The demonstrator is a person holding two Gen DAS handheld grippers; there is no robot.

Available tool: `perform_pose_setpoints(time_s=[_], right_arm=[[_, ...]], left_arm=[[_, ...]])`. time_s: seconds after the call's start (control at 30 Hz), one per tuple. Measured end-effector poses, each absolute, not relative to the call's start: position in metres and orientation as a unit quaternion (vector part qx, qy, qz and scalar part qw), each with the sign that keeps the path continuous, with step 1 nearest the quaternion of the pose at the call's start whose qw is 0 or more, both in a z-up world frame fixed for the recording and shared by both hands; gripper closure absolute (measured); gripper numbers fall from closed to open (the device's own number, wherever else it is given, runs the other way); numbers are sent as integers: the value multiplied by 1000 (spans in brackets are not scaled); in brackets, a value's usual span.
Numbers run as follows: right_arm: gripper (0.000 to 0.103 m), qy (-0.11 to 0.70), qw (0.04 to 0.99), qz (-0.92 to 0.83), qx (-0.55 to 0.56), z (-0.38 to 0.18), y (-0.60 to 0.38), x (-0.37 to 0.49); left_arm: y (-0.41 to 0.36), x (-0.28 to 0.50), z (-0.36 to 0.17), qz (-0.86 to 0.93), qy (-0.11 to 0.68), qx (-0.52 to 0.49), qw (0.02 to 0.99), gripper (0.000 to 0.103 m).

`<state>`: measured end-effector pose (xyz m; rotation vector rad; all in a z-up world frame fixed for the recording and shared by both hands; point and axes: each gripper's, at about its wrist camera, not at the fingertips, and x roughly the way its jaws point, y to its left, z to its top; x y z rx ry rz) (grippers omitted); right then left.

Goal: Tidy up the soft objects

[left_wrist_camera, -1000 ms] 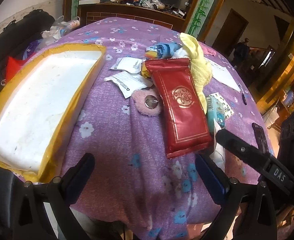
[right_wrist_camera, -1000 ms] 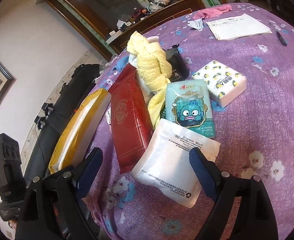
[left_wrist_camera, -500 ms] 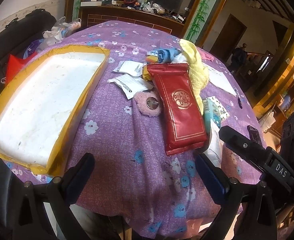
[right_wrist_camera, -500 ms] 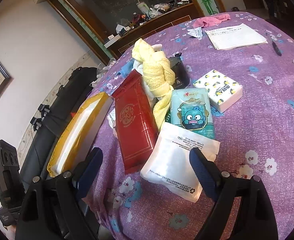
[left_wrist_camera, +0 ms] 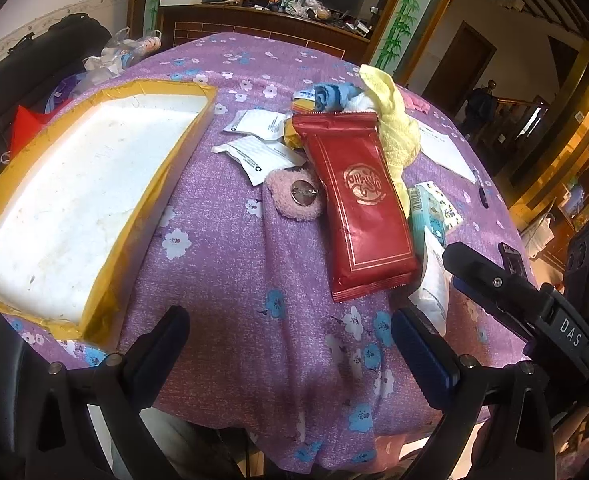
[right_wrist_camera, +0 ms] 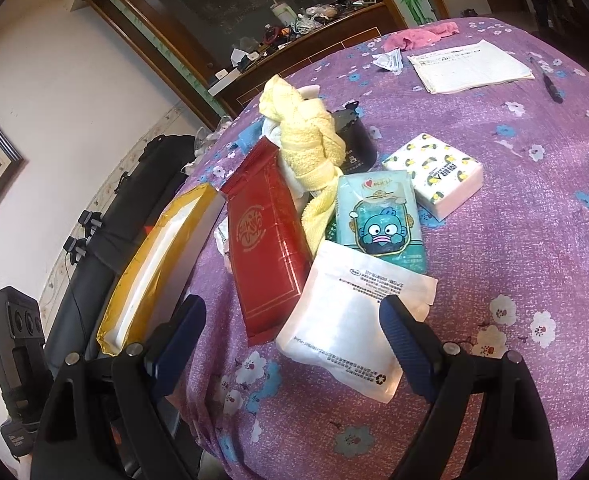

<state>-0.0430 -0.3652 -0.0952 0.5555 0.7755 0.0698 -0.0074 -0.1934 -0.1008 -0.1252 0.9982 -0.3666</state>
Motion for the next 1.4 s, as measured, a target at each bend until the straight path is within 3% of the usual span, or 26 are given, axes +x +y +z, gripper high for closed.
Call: perform_pose_setpoints(time_s=[1.4], right_arm=[[15, 377, 881, 49, 280, -103, -376, -39]], left_arm=[[-191, 3, -108, -170, 484, -63, 856, 1]])
